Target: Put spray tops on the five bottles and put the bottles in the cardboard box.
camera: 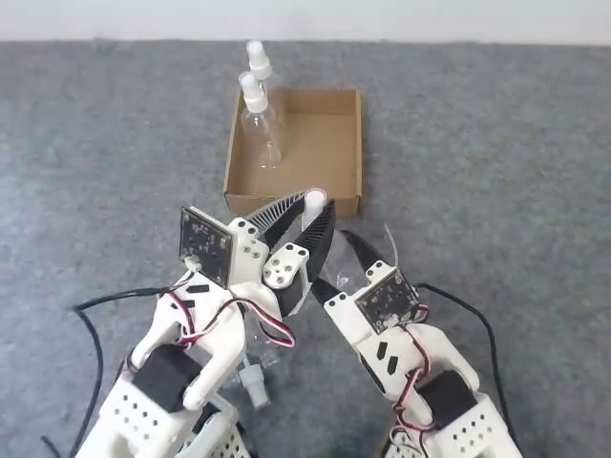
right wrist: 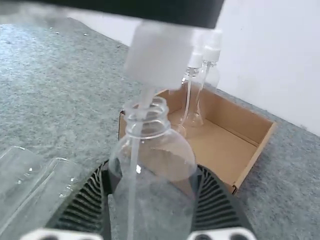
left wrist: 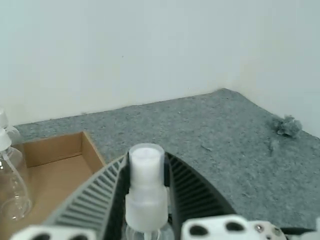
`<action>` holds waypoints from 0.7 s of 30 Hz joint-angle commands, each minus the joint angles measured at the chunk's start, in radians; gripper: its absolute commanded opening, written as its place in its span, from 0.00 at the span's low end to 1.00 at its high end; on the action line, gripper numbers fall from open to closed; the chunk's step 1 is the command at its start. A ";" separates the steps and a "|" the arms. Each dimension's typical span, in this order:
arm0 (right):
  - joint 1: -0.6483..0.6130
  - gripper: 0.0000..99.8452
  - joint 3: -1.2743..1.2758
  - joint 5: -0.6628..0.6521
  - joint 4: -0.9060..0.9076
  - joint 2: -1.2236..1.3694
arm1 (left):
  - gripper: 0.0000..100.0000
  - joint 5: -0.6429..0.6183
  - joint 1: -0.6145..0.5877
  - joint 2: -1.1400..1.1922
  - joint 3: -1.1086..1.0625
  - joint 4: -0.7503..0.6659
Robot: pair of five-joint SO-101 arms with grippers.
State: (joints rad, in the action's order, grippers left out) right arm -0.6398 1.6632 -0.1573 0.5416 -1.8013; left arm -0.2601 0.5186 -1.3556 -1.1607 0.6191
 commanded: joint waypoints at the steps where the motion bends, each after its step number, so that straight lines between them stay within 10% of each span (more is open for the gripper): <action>1: 0.019 0.01 0.000 -0.003 -0.024 -0.013 | 0.01 0.008 0.003 -0.005 -0.004 -0.037; 21: 0.128 0.01 -0.023 0.077 -0.019 -0.013 | 0.12 0.100 0.009 -0.003 -0.058 -0.032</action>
State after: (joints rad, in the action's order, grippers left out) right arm -0.5585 1.6632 -0.1189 0.5416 -1.8013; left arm -0.1726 0.5247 -1.3541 -1.2252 0.6099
